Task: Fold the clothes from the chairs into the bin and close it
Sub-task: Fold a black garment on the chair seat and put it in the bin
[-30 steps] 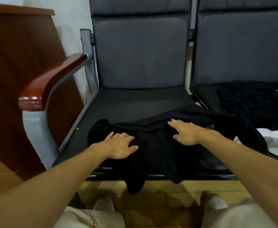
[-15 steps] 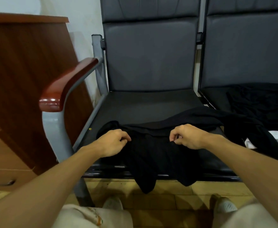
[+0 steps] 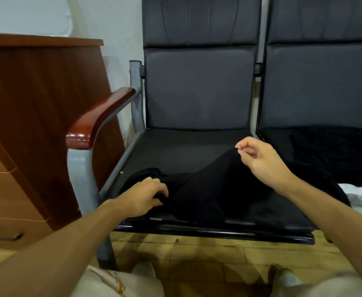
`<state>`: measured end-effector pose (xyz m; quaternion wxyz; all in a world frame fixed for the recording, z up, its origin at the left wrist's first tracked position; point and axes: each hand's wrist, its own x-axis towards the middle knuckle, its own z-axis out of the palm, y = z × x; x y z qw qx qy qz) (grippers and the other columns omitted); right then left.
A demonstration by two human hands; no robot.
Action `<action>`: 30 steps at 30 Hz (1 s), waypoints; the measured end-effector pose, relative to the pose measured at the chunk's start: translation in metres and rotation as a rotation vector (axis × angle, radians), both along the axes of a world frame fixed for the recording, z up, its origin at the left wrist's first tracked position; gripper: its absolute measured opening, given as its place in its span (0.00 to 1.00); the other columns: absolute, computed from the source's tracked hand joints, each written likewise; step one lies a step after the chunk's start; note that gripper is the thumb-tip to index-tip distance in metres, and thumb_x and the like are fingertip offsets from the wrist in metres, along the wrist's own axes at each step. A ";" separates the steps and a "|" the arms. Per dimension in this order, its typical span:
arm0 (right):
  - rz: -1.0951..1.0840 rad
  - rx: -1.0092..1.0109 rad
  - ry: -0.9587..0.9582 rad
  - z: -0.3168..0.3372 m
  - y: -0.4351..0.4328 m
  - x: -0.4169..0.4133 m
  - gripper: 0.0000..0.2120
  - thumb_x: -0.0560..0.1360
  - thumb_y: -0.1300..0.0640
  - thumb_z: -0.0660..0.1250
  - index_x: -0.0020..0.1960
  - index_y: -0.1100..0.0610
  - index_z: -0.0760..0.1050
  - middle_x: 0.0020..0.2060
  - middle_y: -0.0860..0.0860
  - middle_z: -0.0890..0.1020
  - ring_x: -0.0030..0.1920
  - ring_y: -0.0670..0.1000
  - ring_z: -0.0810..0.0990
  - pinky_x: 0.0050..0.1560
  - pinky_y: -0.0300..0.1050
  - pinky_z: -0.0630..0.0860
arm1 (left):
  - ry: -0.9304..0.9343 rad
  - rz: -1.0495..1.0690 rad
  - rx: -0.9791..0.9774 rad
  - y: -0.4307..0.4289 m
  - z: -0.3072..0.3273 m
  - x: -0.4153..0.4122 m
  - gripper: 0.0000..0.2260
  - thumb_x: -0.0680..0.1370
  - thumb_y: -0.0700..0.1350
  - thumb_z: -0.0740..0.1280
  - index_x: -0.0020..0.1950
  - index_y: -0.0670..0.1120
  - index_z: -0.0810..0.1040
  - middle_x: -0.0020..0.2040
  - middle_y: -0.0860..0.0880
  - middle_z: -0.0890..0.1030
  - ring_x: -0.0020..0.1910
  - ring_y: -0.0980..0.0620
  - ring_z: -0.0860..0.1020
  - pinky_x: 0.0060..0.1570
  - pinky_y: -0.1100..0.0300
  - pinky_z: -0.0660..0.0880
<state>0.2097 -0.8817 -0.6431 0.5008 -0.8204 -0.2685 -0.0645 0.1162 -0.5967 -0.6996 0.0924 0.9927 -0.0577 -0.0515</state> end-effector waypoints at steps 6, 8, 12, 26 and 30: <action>0.281 -0.582 0.036 -0.004 -0.011 -0.011 0.09 0.79 0.63 0.63 0.44 0.51 0.70 0.24 0.41 0.75 0.28 0.41 0.71 0.37 0.36 0.68 | -0.003 0.036 -0.132 -0.010 0.003 0.004 0.13 0.80 0.35 0.62 0.52 0.54 0.72 0.53 0.55 0.74 0.56 0.54 0.72 0.55 0.63 0.63; 0.359 -0.609 0.147 -0.001 -0.012 -0.013 0.08 0.78 0.63 0.64 0.44 0.52 0.72 0.23 0.41 0.74 0.27 0.40 0.70 0.36 0.31 0.66 | 0.033 0.089 -0.264 -0.009 0.008 0.005 0.14 0.78 0.36 0.63 0.47 0.57 0.72 0.51 0.54 0.79 0.52 0.54 0.75 0.60 0.57 0.65; 0.440 -0.591 0.413 0.005 -0.019 -0.013 0.06 0.79 0.61 0.63 0.48 0.56 0.78 0.34 0.45 0.81 0.36 0.44 0.77 0.41 0.39 0.75 | 0.200 0.111 -0.445 -0.021 0.028 -0.004 0.16 0.62 0.39 0.60 0.41 0.56 0.81 0.42 0.55 0.83 0.46 0.60 0.78 0.56 0.56 0.64; 0.217 -1.066 0.248 -0.019 -0.040 -0.001 0.18 0.82 0.58 0.57 0.69 0.48 0.72 0.67 0.47 0.74 0.68 0.48 0.70 0.67 0.41 0.64 | 0.205 -0.230 -0.088 -0.138 0.014 0.033 0.22 0.79 0.57 0.63 0.71 0.50 0.69 0.61 0.50 0.68 0.63 0.52 0.66 0.64 0.52 0.69; 0.190 -1.066 0.246 -0.028 -0.037 0.008 0.17 0.83 0.54 0.55 0.69 0.49 0.71 0.68 0.48 0.73 0.69 0.50 0.69 0.69 0.45 0.64 | 0.183 -0.220 -0.177 -0.145 0.008 0.045 0.18 0.74 0.53 0.72 0.61 0.50 0.75 0.55 0.52 0.71 0.54 0.54 0.72 0.55 0.58 0.73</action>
